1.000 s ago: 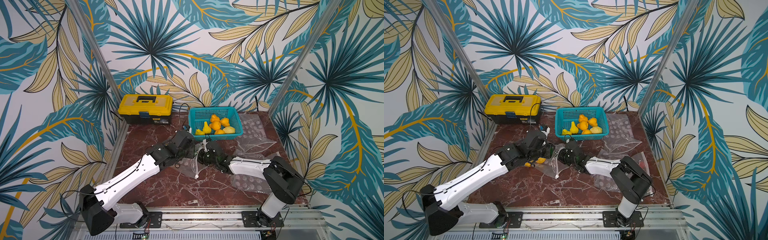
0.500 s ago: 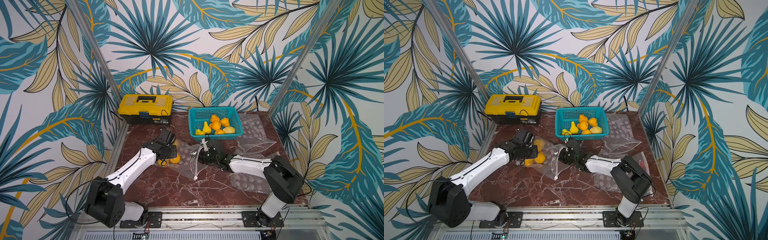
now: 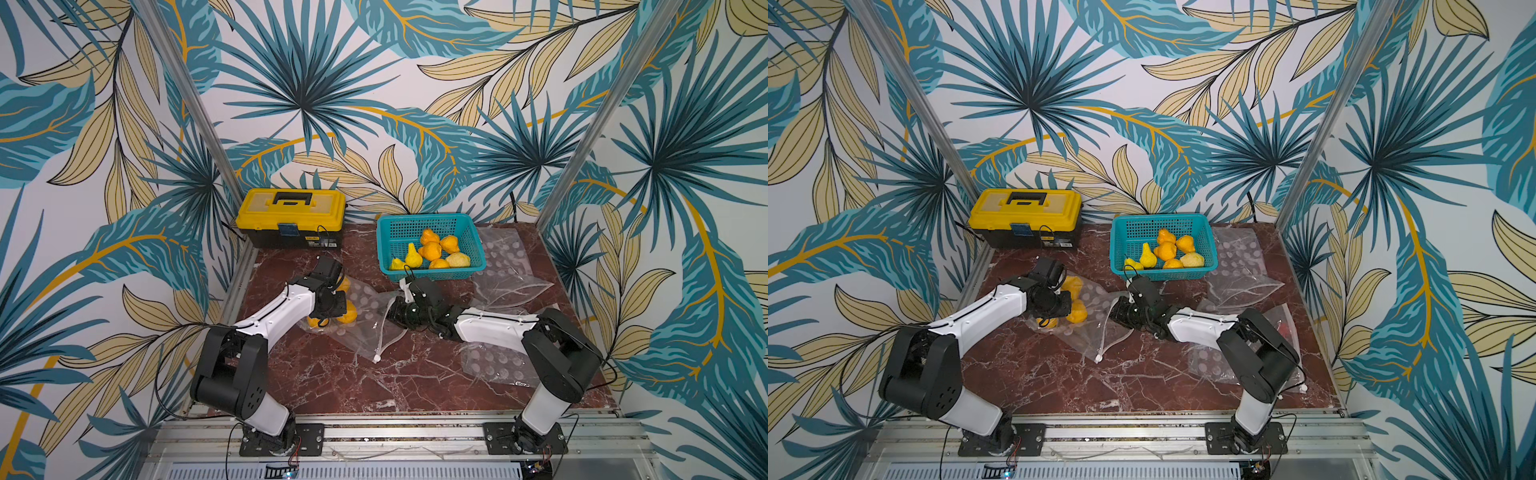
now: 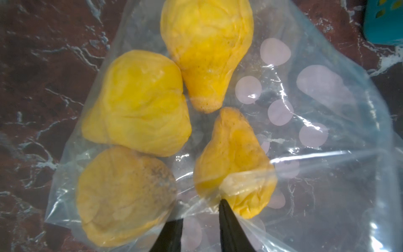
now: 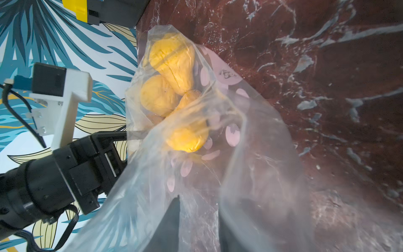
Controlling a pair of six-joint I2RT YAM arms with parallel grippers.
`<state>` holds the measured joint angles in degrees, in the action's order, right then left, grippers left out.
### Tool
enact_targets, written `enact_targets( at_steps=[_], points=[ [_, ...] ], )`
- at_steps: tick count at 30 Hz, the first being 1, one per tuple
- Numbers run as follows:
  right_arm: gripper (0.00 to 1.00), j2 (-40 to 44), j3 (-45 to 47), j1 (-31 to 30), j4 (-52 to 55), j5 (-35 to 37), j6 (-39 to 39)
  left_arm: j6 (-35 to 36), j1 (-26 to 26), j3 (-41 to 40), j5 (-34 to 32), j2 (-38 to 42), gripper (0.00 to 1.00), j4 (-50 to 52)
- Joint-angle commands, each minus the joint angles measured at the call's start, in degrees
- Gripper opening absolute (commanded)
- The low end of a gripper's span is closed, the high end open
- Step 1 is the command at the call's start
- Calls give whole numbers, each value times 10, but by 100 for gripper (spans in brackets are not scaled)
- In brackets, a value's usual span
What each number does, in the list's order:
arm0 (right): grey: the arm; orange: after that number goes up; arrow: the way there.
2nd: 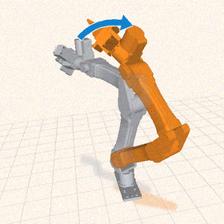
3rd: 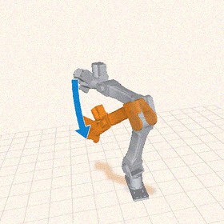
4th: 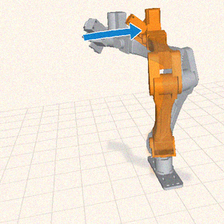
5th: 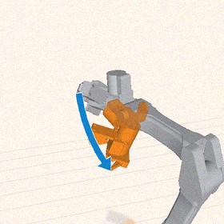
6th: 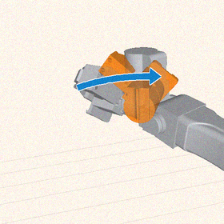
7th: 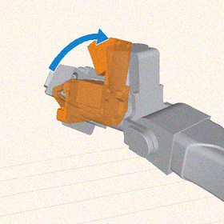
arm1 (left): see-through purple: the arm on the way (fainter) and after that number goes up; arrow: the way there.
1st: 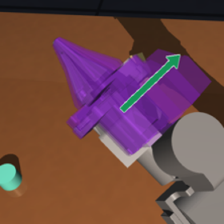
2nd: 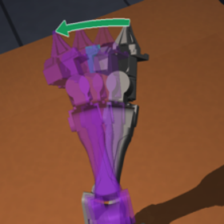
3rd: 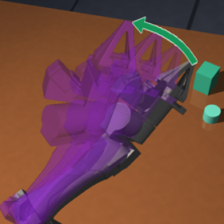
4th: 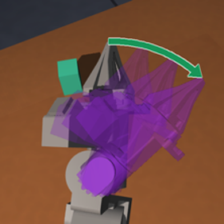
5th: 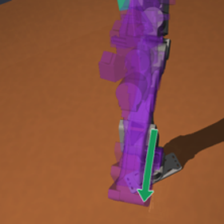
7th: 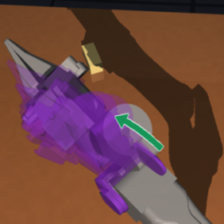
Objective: Open the zip-top bag and take out the pear
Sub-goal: Adjust the zipper food storage bag at the center of the board, then pick up the pear from the zipper food storage bag.
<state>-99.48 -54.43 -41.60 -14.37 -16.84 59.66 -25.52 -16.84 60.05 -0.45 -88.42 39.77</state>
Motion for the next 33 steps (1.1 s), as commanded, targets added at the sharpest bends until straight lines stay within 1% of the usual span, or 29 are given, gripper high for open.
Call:
enact_targets(
  at_steps=[1, 3, 6, 9, 12, 15, 21, 28, 33],
  points=[
    [32, -6, -7, 3, 16, -5, -12, 3, 5, 17, -13, 37, 33, -13],
    [32, -8, -8, 2, 15, -5, -12, 4, 10, 24, -20, 41, 35, -14],
    [33, -9, -8, 3, 17, -6, -13, 15, 19, 40, -9, 10, 35, -12],
    [33, -7, -10, 3, 22, -4, -18, 15, 23, 45, 14, -27, 34, -13],
    [36, -7, -13, 3, 30, -4, -26, 14, 23, 44, 43, -61, 32, -13],
    [41, -11, -23, 3, 50, -4, -42, 17, 21, 40, 74, -82, 31, -15],
    [52, -25, -57, 2, 116, 11, -91, 26, 6, 33, 129, -95, 30, -26],
    [58, -68, -93, -1, 126, -37, -108, -3, -39, 11, 146, -110, 18, -53],
    [64, -88, -110, -9, 157, -44, -129, -31, -49, -20, 155, -110, 11, -87]
  ],
)
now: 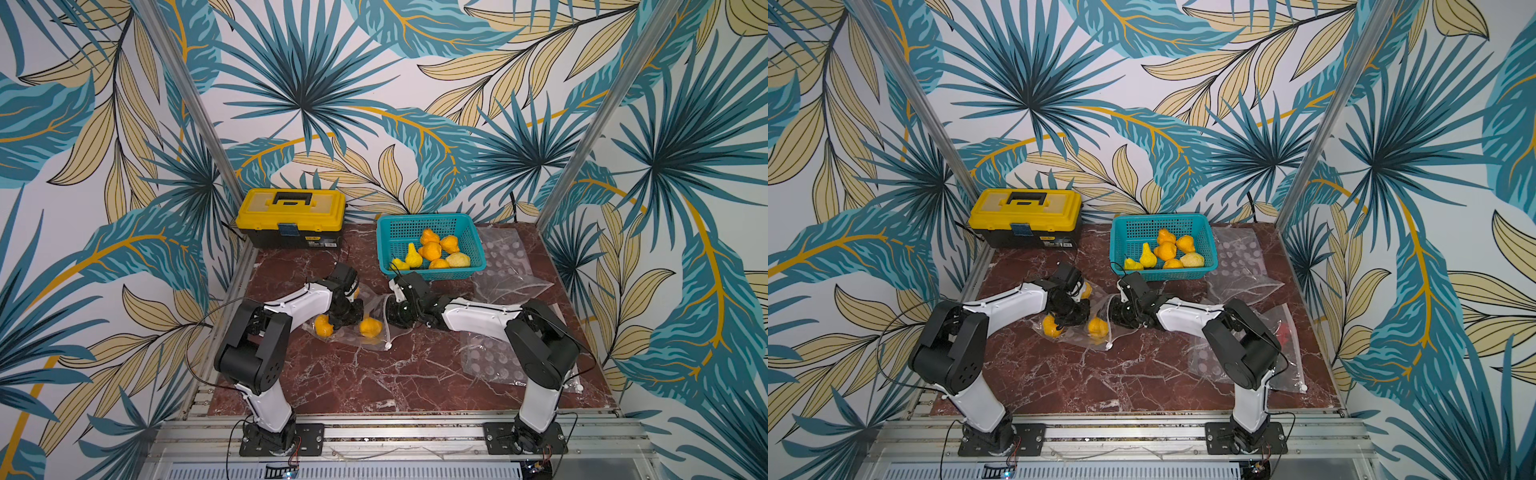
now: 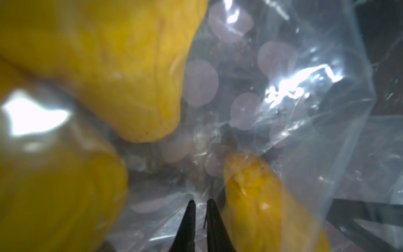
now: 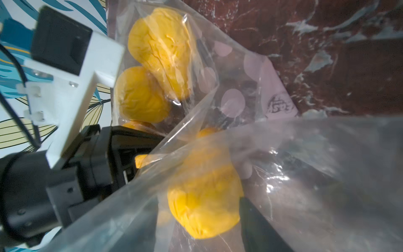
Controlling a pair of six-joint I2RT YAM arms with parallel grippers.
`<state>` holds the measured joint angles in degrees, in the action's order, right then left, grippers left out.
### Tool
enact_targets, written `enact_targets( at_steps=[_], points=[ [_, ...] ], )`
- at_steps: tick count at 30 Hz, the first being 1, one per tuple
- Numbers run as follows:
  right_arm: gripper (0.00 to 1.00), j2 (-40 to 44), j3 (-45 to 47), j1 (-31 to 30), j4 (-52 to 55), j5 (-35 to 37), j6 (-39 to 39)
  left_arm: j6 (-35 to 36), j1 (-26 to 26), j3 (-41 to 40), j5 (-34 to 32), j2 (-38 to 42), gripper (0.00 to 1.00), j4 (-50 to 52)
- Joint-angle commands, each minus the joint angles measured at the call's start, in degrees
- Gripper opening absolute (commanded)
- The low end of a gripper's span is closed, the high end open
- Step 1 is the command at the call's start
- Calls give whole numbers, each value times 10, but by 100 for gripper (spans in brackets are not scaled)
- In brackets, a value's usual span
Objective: Open the zip-top bag and take out the pear
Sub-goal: Pick up the pear from the zipper food storage bag.
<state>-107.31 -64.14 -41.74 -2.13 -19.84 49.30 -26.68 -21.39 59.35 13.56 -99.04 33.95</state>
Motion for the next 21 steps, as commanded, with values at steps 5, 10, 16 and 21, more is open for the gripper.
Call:
enact_targets(
  at_steps=[5, 10, 16, 21],
  points=[
    [70, -29, -39, -24, 96, -6, -64, -29, -9, -24, 16, -3, 10, -40],
    [70, -43, -67, -32, 164, 21, -96, -31, -10, -30, 14, 0, 9, -43],
    [78, -83, -106, -40, 187, -19, -120, -34, -11, -31, 16, 3, 9, -48],
    [70, -71, -102, -40, 215, 19, -112, -32, -11, -33, 12, 0, 9, -48]
  ],
)
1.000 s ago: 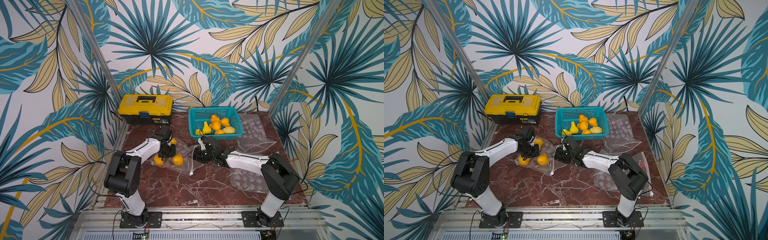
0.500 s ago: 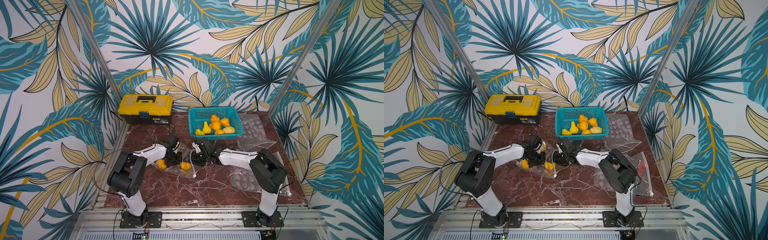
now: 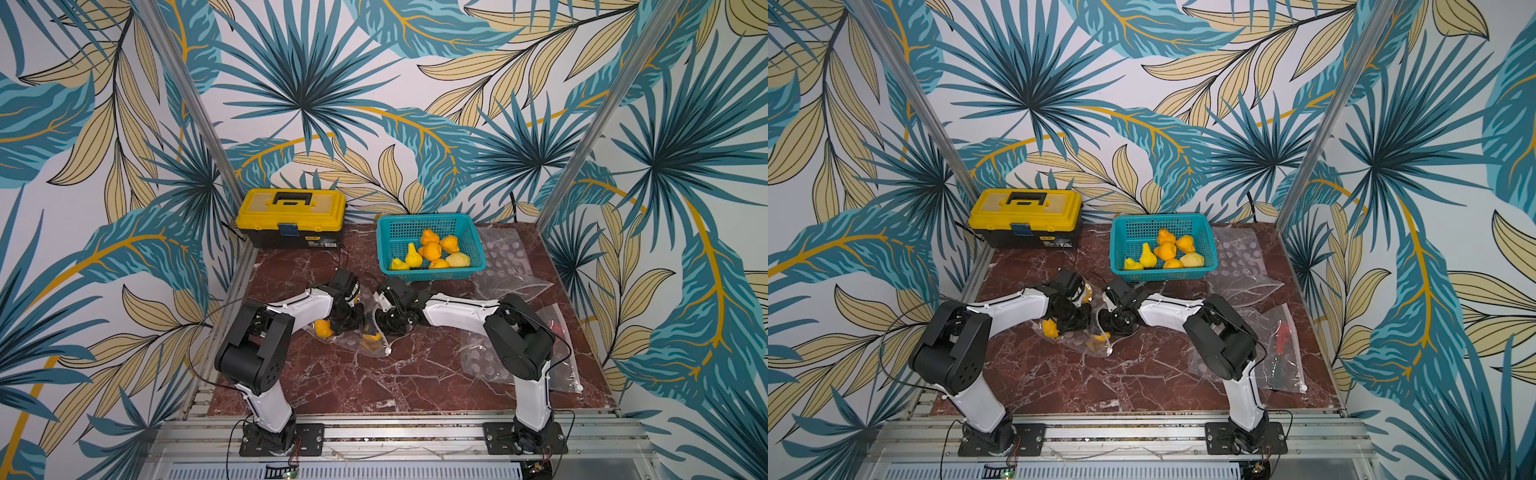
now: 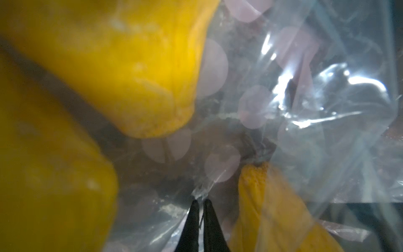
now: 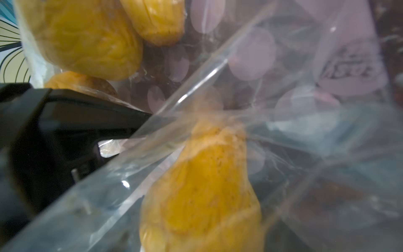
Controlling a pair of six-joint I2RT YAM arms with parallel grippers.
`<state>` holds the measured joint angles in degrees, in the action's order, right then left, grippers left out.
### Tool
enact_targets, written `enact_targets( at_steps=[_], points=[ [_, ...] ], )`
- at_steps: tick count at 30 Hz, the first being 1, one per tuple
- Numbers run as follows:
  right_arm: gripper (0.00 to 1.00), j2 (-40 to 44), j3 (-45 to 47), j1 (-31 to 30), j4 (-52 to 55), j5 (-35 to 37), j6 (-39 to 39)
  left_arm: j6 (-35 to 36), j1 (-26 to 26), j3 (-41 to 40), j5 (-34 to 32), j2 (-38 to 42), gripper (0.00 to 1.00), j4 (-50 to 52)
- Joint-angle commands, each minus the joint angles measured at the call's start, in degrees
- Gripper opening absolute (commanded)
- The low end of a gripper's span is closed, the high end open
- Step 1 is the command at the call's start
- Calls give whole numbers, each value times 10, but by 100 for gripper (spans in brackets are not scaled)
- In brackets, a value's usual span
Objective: Open the zip-top bag and take out the pear
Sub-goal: Pick up the pear from the zipper food storage bag.
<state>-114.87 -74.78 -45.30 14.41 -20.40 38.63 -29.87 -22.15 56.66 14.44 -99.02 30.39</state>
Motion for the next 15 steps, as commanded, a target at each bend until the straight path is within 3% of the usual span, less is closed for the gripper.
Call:
enact_targets(
  at_steps=[1, 4, 15],
  points=[
    [68, 14, 8, -3, 53, 34, -5, 0, -3, -7, 2, -1, 9, -13],
    [63, 56, 32, 5, 59, 61, -4, 2, -3, -10, -4, -5, 9, -12],
    [63, 227, 100, 78, 125, 98, -40, 8, -1, -15, -5, -14, 9, -12]
  ],
)
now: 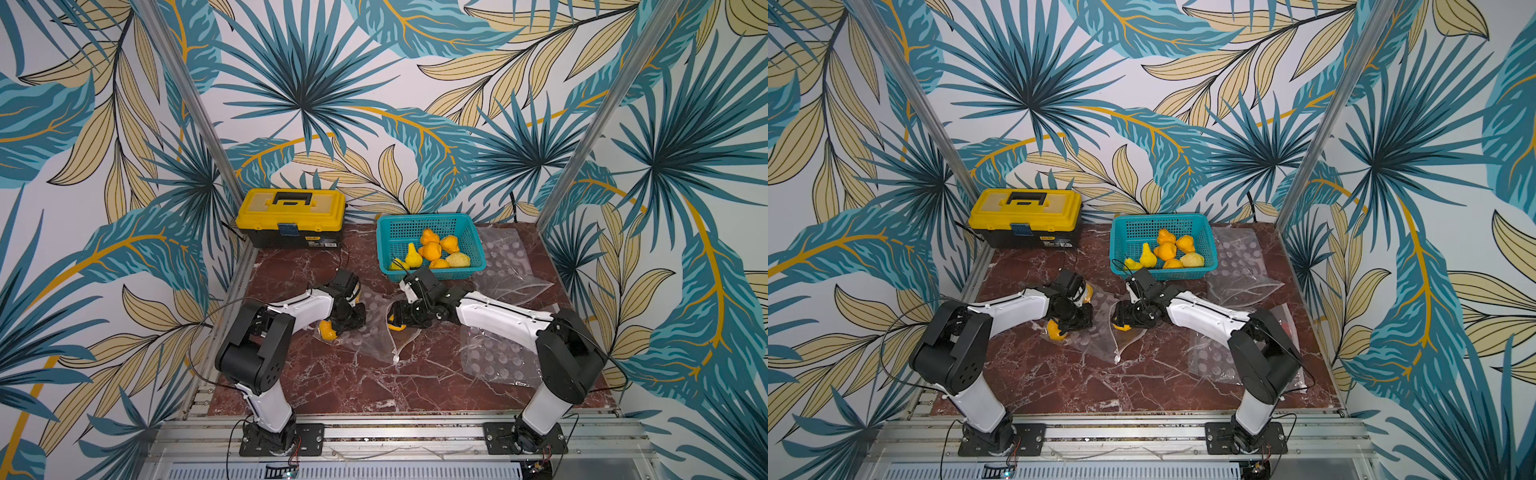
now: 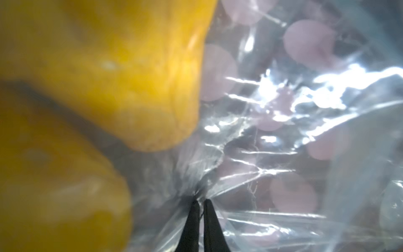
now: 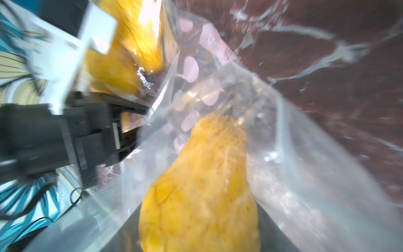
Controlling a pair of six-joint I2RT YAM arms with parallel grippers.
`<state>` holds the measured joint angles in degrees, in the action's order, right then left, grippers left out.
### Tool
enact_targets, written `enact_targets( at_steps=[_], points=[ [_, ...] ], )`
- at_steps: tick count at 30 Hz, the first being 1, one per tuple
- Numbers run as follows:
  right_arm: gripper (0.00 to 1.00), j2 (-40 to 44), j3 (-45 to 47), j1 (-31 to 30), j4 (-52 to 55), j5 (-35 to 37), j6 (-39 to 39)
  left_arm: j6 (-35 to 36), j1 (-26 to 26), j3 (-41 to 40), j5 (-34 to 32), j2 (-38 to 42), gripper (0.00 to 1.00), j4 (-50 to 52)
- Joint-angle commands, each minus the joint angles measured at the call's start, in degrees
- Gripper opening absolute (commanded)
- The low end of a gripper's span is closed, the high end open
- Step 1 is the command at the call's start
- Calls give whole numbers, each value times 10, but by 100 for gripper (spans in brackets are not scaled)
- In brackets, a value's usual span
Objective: Open the zip-top bag and take out the pear
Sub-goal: Pick up the pear from the zipper food storage bag.
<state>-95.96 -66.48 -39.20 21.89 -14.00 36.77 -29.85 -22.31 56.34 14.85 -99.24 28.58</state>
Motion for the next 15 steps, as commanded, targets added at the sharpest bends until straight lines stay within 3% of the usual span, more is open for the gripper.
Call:
enact_targets(
  at_steps=[1, 7, 10, 15],
  points=[
    [63, 56, 20, 25, 62, 46, -25, 8, 1, -11, -8, -10, 9, 6],
    [63, 142, 21, 92, 93, 44, -50, 5, 0, -9, -4, 1, 9, 7],
    [63, 165, 23, 126, 59, -33, -57, 3, 1, -7, -2, 3, 9, 6],
    [61, 147, 9, 148, -9, -237, -63, 1, 0, -1, 1, 0, 9, 7]
  ],
)
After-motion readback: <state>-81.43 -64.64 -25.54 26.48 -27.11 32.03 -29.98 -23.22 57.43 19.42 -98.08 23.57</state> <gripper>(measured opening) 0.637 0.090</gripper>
